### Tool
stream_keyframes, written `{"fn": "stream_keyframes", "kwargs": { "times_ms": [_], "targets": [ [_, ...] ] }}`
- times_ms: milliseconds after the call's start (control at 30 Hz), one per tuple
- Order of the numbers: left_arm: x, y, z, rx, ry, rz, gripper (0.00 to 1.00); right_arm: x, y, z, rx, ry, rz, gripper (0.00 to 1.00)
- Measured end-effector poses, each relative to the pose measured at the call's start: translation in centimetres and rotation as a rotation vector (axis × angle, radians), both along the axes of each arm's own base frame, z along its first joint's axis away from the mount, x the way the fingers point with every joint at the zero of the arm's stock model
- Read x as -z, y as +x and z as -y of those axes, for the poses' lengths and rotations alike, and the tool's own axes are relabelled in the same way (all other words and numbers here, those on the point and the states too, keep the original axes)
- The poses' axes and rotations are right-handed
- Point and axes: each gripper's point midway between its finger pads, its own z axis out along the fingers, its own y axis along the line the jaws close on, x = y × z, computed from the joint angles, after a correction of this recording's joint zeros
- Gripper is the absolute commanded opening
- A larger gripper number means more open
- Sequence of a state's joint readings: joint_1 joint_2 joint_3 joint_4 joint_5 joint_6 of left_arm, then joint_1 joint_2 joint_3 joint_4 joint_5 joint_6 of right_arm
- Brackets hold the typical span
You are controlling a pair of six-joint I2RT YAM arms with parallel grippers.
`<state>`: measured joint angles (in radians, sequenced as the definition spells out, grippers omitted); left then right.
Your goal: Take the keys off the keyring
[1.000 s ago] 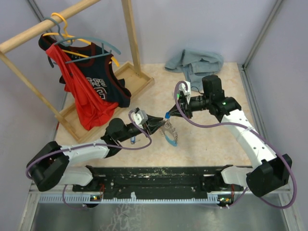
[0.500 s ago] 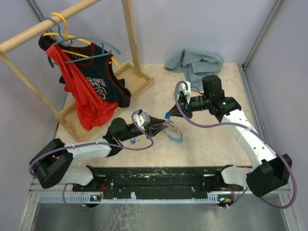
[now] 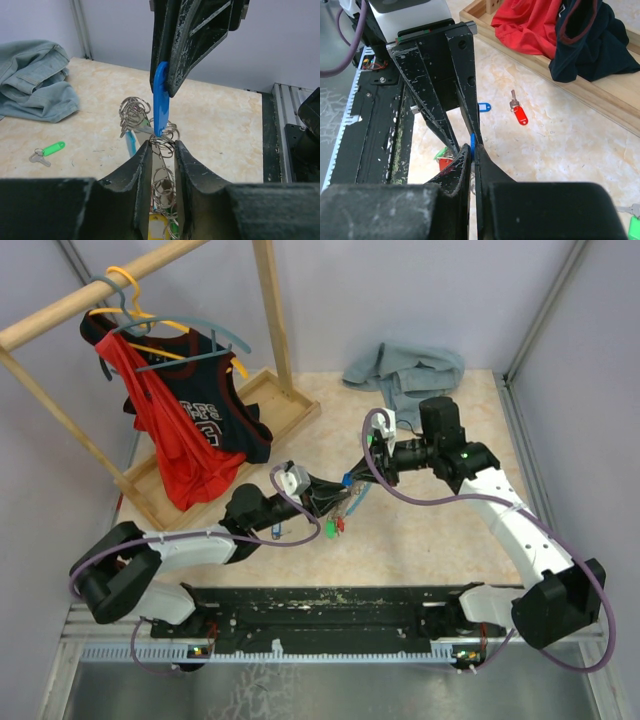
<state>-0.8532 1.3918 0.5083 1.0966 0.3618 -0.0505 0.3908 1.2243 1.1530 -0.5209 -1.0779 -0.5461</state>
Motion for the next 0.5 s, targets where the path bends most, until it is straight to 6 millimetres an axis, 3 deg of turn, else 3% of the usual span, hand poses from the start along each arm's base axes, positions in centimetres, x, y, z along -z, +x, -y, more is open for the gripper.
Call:
{"fn": "stream_keyframes", "kwargs": {
  "times_ms": [500],
  "targets": [
    [0.5, 1.2, -0.7, -0.079, 0.014, -0.04, 0.22, 0.0, 0.4, 0.0, 0.02, -0.003, 0.001, 0.0]
  ]
}}
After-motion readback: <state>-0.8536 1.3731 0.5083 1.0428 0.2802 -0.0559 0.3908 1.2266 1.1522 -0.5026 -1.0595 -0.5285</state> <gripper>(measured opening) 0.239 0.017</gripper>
